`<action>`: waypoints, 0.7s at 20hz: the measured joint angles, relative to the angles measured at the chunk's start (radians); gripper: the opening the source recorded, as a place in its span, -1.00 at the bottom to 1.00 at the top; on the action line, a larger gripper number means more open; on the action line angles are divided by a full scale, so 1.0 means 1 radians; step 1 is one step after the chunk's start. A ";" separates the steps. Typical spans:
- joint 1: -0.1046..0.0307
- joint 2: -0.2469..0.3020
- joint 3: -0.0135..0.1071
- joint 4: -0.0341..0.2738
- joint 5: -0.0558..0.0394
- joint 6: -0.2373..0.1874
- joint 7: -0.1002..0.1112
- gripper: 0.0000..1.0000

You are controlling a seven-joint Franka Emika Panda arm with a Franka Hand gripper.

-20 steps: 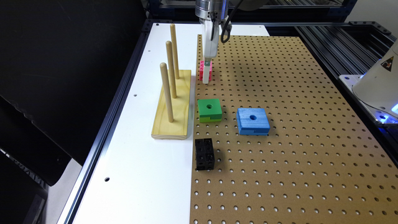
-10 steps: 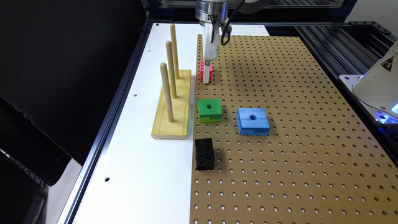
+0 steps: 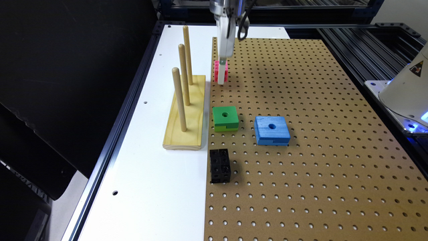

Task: Pick up pink block.

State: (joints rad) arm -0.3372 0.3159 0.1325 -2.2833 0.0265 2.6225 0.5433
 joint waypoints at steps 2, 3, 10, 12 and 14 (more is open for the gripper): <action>0.000 -0.022 0.000 -0.003 0.0000 -0.018 0.000 -1.00; 0.000 -0.033 0.000 -0.003 0.0000 -0.027 0.000 -1.00; 0.000 -0.134 0.001 -0.004 0.0000 -0.130 0.001 -1.00; 0.000 -0.134 0.001 -0.005 0.0000 -0.130 0.001 -1.00; 0.000 -0.145 0.001 -0.003 0.0000 -0.135 0.002 -1.00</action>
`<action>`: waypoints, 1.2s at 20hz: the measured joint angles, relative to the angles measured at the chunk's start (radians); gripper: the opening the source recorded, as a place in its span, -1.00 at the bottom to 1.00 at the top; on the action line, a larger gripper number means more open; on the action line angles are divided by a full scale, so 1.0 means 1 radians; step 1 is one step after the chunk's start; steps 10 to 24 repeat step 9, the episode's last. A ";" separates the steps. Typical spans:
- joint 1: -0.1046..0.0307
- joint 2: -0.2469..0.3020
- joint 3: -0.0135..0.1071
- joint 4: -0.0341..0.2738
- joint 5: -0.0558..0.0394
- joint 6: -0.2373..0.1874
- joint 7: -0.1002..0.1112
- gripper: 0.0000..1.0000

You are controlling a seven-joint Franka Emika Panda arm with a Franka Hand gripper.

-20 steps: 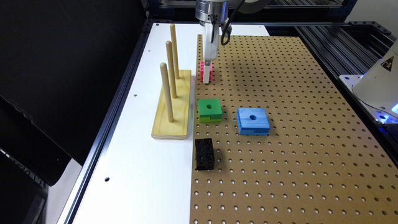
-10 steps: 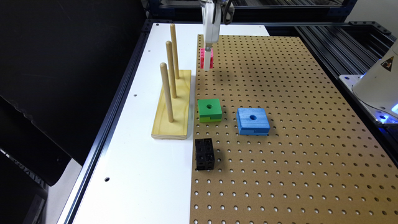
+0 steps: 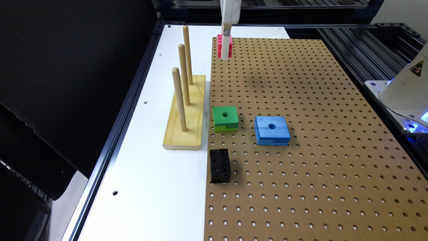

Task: Pick up pink block.

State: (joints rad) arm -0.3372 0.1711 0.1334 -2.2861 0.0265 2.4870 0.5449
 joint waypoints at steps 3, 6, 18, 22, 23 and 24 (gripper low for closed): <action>0.000 -0.057 0.000 0.001 0.0001 -0.052 0.001 -1.00; 0.000 -0.094 0.001 0.000 0.0002 -0.089 0.002 -1.00; 0.000 -0.098 0.001 -0.001 0.0002 -0.094 0.002 -1.00; 0.000 -0.098 0.001 -0.001 0.0002 -0.094 0.002 -1.00; 0.000 -0.098 0.001 -0.001 0.0002 -0.094 0.002 -1.00; 0.000 -0.098 0.001 -0.001 0.0002 -0.094 0.002 -1.00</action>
